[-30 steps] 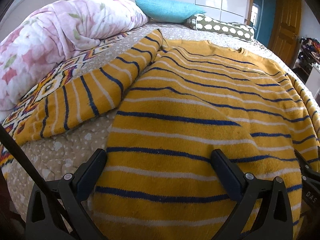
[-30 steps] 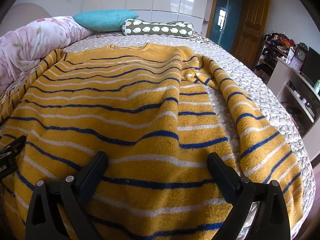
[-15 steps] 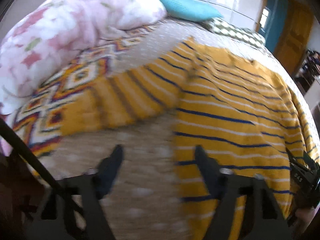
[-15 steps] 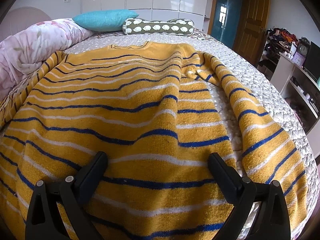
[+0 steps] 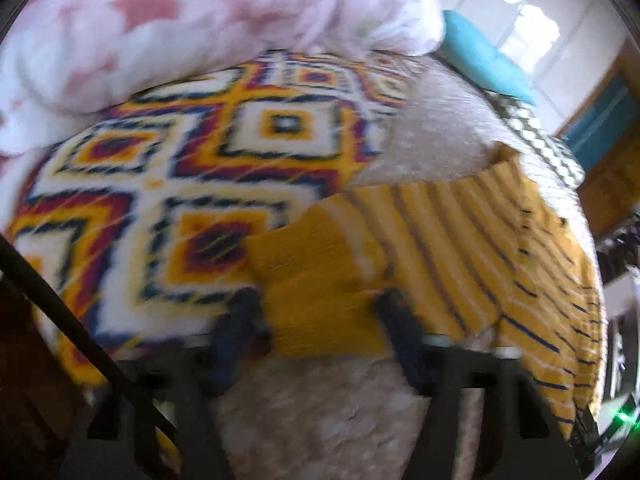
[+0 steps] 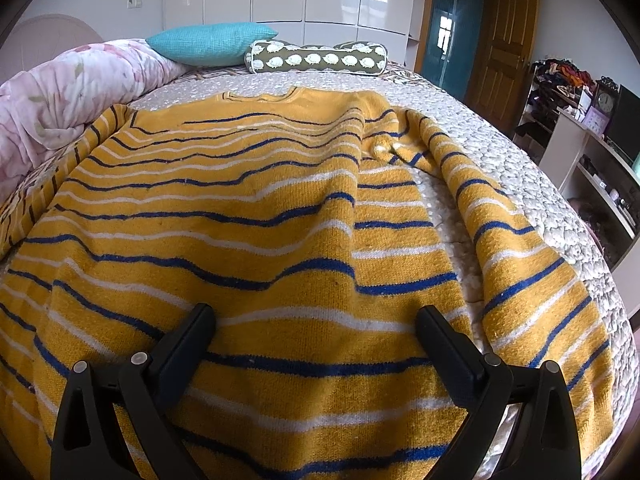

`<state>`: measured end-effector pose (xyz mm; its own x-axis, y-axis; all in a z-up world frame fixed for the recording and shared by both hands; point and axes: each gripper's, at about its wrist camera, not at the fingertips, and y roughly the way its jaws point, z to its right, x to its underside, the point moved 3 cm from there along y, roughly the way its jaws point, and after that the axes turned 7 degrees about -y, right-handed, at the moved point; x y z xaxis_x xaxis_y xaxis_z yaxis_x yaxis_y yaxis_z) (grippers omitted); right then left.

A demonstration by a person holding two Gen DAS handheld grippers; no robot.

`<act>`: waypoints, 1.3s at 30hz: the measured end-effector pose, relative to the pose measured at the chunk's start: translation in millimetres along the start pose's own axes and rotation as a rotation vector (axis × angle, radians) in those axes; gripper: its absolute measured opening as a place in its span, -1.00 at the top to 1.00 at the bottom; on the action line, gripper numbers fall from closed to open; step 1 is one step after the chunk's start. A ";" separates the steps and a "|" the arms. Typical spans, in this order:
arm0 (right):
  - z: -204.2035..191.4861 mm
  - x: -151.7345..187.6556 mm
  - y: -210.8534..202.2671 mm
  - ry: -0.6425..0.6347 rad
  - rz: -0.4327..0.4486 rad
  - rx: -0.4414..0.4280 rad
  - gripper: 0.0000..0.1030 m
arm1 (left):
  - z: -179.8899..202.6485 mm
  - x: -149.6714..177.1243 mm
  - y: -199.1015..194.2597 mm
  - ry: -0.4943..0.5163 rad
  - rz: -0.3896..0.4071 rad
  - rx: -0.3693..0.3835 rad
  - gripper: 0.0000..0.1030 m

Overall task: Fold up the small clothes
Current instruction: 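Grasp the sweater sleeve cuff with the left gripper and lift it, then fold the held sleeve across the sweater body with the left gripper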

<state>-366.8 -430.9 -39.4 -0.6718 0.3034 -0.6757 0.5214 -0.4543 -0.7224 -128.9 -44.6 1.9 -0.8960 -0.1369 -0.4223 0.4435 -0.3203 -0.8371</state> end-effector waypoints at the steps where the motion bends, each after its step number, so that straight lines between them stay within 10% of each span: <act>1: -0.4 -0.3 -0.1 -0.003 0.000 0.004 -0.97 | 2.0 -0.5 4.3 0.008 -0.017 -0.005 0.59; 9: -2.3 -0.5 -0.3 -0.013 0.002 0.018 -0.98 | -32.6 -103.1 -36.3 -0.004 0.231 -0.356 0.76; 15: -3.3 0.1 -2.3 -0.019 0.008 0.033 -0.98 | 11.9 -142.6 -69.8 0.111 0.326 -0.407 0.76; 23: 3.8 -2.0 -1.0 0.011 -0.002 -0.047 -0.96 | 179.3 -96.2 -57.1 0.298 0.204 -0.073 0.77; 27: 27.5 0.3 -39.5 0.132 0.139 -0.273 -0.74 | 293.2 -49.6 -35.5 0.407 0.097 0.092 0.77; 33: 55.1 25.2 -71.0 0.117 0.179 -0.312 -0.74 | 444.3 43.9 0.0 0.573 -0.039 0.275 0.77; 39: 92.7 53.9 -64.0 0.250 0.121 -0.380 -0.74 | 490.0 115.1 9.7 0.631 -0.129 0.347 0.55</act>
<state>-485.2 -463.1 -16.0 -0.4713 0.4805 -0.7396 0.7753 -0.1740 -0.6071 -237.8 -522.7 115.6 -0.7115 0.4546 -0.5359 0.2096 -0.5906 -0.7793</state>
